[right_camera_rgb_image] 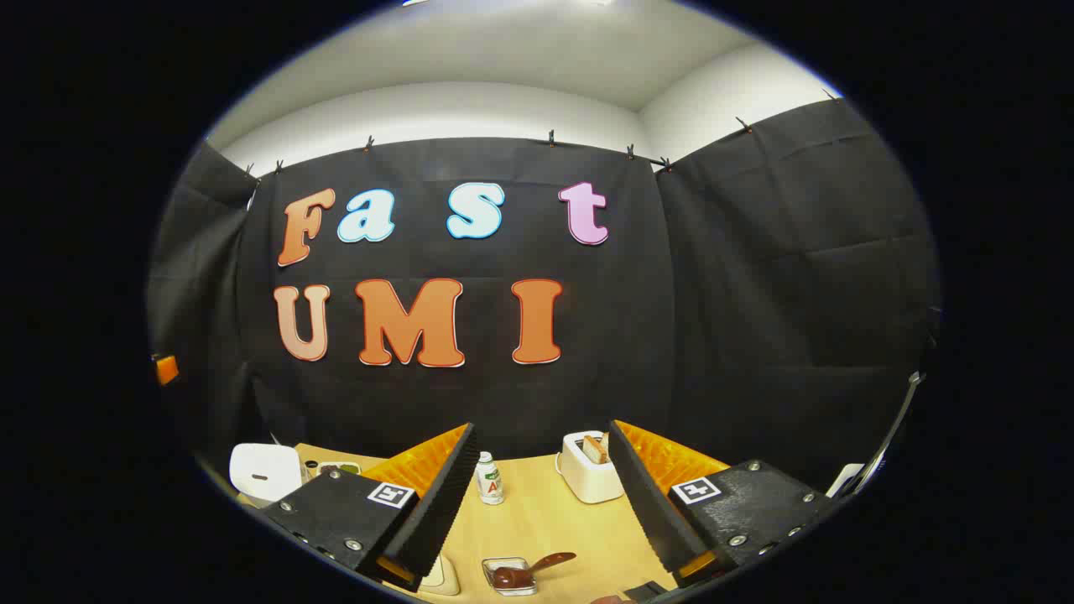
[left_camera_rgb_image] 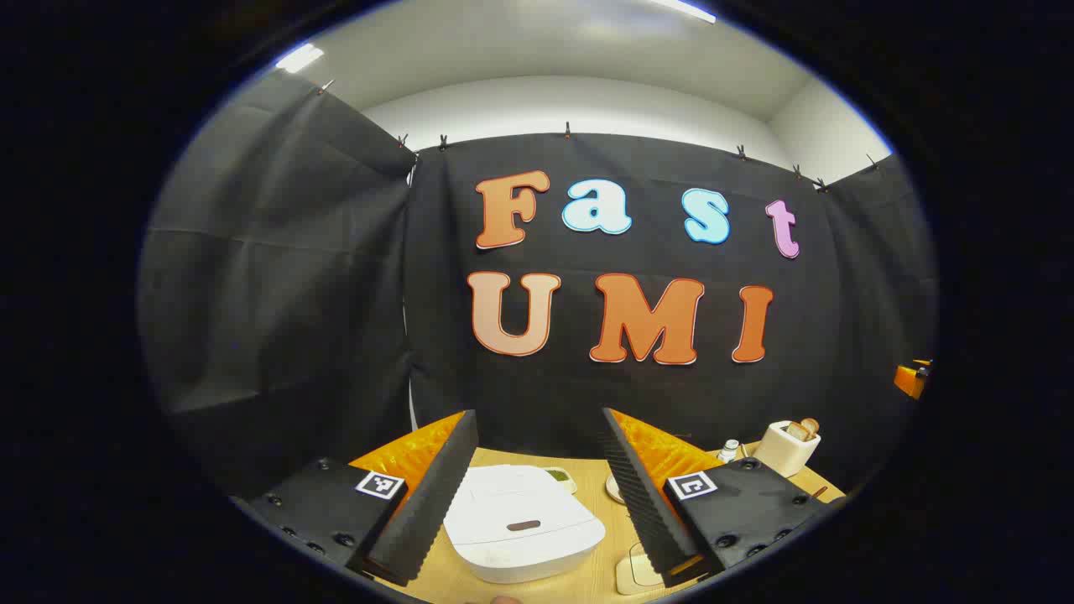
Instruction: Close the left gripper, press the button to open the rice cooker; take a wooden spoon from the chopstick holder with the right hand, scoop a spoonful of rice and pour it into the rice cooker, then put the wooden spoon back into the chopstick holder.
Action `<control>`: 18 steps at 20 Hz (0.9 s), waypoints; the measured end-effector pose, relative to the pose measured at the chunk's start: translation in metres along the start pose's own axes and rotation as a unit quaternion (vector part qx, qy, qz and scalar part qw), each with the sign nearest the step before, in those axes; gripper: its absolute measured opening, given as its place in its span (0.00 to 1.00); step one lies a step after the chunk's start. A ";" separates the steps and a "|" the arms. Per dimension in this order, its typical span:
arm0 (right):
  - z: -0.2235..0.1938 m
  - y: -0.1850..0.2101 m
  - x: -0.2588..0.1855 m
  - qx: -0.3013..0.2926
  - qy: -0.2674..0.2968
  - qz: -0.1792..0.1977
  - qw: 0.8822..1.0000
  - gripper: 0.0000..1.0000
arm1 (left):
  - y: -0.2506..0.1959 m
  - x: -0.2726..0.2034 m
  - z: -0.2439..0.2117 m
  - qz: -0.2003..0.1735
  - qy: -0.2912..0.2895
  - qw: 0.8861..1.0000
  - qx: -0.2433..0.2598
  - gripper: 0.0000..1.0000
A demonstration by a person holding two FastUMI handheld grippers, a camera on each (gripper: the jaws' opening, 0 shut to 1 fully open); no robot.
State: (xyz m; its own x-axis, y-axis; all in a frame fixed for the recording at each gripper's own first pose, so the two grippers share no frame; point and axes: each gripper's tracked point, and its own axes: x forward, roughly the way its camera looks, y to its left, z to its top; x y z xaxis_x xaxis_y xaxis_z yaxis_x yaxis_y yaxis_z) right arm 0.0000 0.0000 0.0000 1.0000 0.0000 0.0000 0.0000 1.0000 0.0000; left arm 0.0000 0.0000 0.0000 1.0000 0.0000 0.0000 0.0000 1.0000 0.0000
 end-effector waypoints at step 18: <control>0.005 -0.051 0.027 -0.011 -0.001 -0.014 1.000 0.96 | -0.013 0.017 0.019 0.030 -0.010 0.999 0.004 0.99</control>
State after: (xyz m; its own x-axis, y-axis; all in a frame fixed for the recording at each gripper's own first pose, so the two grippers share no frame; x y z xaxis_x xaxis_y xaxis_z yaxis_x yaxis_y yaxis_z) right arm 0.0266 -0.0508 0.0052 0.9996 -0.0289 0.0018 0.0289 0.9993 -0.0227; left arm 0.0173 -0.0128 0.0194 0.9980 0.0592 0.0207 -0.0594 0.9982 0.0072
